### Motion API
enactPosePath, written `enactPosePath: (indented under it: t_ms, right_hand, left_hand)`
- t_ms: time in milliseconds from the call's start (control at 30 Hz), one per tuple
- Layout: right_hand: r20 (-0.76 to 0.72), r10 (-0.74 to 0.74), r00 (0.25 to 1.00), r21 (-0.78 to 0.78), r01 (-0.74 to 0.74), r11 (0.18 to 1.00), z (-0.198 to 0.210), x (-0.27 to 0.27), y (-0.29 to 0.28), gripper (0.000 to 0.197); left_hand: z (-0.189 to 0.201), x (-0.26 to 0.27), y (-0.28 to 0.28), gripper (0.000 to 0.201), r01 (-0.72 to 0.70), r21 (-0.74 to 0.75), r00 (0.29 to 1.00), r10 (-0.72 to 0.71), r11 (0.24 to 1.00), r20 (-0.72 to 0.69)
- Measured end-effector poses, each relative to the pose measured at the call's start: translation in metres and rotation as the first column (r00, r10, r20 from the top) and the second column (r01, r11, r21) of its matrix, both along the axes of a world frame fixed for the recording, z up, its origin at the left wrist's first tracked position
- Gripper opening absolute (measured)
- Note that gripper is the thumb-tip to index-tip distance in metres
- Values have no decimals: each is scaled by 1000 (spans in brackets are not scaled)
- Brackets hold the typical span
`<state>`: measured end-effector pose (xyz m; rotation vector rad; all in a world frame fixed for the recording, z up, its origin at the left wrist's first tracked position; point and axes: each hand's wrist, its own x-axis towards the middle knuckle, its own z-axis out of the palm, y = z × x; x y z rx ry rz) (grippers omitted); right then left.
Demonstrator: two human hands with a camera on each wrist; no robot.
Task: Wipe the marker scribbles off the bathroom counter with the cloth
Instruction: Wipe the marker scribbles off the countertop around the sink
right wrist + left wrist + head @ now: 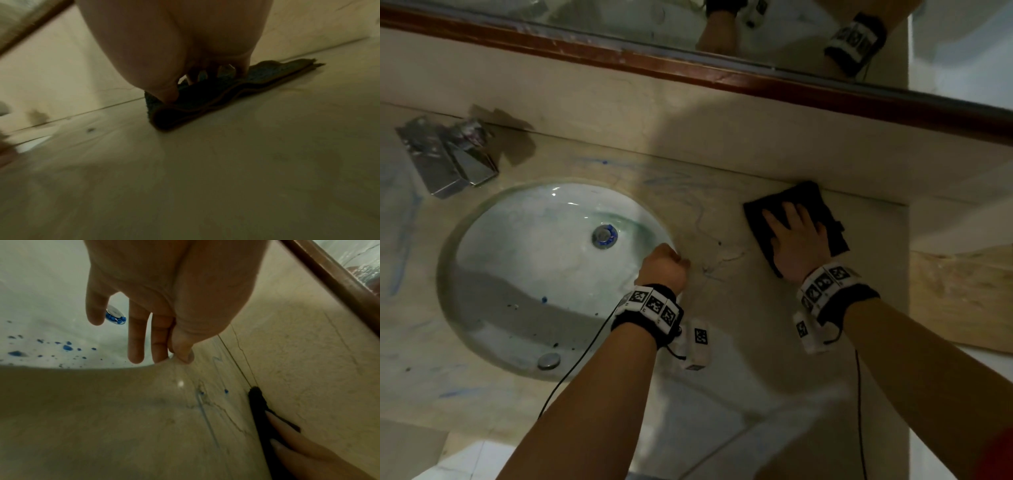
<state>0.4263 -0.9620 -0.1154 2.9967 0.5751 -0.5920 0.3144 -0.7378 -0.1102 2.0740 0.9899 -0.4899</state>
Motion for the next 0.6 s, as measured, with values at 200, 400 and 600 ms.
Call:
enactPosePath:
  t_ms: [200, 400, 600]
  right_hand:
    - [-12, -9, 1000, 13, 9, 1000, 2, 3, 19, 55]
    - [22, 84, 996, 24, -84, 996, 1, -7, 17, 55]
    - [15, 106, 994, 26, -106, 994, 4, 4, 35, 55]
  left_hand:
    - [-2, -1, 2, 18, 6, -20, 1000, -5, 1000, 9]
    - [-5, 0, 3, 18, -2, -53, 1000, 3, 999, 21]
    - [-2, -1, 1, 22, -3, -45, 1000, 4, 999, 23]
